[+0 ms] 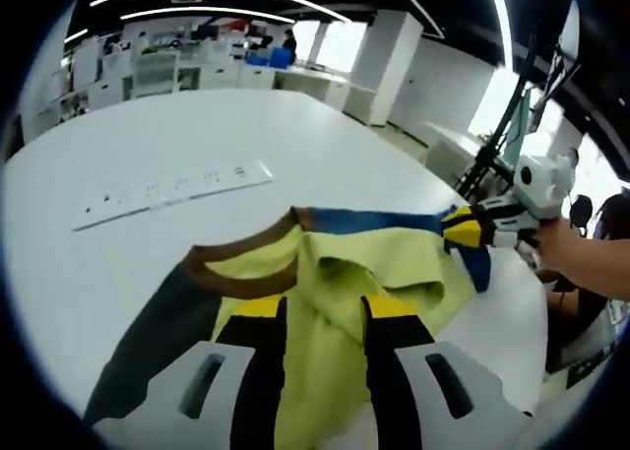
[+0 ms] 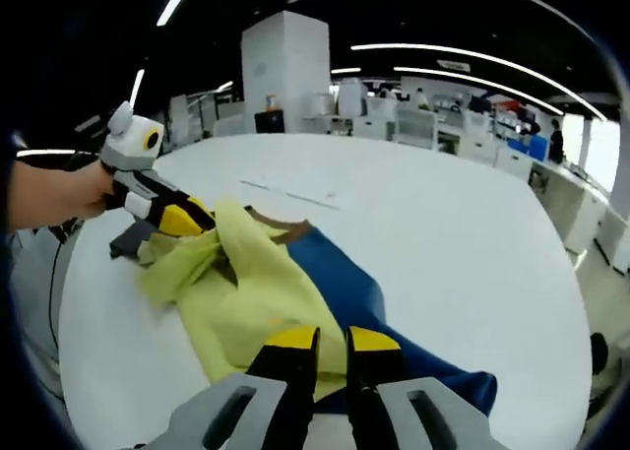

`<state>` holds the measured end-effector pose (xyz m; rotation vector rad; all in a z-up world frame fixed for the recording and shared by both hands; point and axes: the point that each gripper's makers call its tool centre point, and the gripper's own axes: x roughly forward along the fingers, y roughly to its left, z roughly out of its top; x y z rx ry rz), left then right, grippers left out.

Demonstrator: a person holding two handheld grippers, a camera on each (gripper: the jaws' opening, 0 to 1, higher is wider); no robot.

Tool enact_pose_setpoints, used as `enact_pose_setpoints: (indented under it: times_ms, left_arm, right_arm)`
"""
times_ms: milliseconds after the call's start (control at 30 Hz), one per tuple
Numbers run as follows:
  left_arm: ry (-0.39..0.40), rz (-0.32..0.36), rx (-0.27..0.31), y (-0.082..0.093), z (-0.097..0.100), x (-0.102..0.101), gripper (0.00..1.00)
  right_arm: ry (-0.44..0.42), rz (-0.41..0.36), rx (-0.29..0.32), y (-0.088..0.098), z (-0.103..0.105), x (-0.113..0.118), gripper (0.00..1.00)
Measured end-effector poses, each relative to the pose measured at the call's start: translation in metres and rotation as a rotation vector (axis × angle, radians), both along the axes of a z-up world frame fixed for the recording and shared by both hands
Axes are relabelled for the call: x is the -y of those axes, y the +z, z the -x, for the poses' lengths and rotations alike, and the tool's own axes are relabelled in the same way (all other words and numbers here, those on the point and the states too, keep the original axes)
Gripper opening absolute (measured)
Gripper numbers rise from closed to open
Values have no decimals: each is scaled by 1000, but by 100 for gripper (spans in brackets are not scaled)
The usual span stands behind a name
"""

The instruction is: Fold the garment on the visible template until the final outline fits inside the template.

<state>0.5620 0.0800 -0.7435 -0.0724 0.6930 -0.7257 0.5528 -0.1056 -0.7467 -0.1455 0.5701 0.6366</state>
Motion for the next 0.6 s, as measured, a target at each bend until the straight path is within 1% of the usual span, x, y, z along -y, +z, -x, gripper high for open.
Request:
enact_pose_setpoints:
  times_ms: [67, 133, 200, 300, 367, 400, 467, 600]
  left_arm:
    - [-13, 17, 20, 7, 5, 1, 27]
    - [-27, 11, 46, 12, 8, 1, 27]
    - [-37, 11, 56, 15, 13, 1, 26]
    - [-41, 32, 77, 22, 22, 1, 26]
    - [-51, 25, 83, 22, 27, 3, 26]
    - [-68, 4, 92, 20, 32, 4, 26]
    - [-87, -1, 95, 18, 39, 7, 25]
    - [-127, -14, 109, 16, 53, 14, 25]
  right_arm:
    - [5, -26, 24, 7, 1, -2, 10]
    - [1, -38, 36, 12, 2, -2, 12]
    - [6, -62, 45, 17, 6, -6, 13]
    - [17, -70, 56, 21, 12, -11, 13]
    - [34, -69, 61, 21, 17, -16, 13]
    - [42, -66, 61, 21, 19, -18, 13]
    - [63, -48, 60, 19, 24, -23, 13]
    - [89, -40, 56, 15, 33, -31, 12]
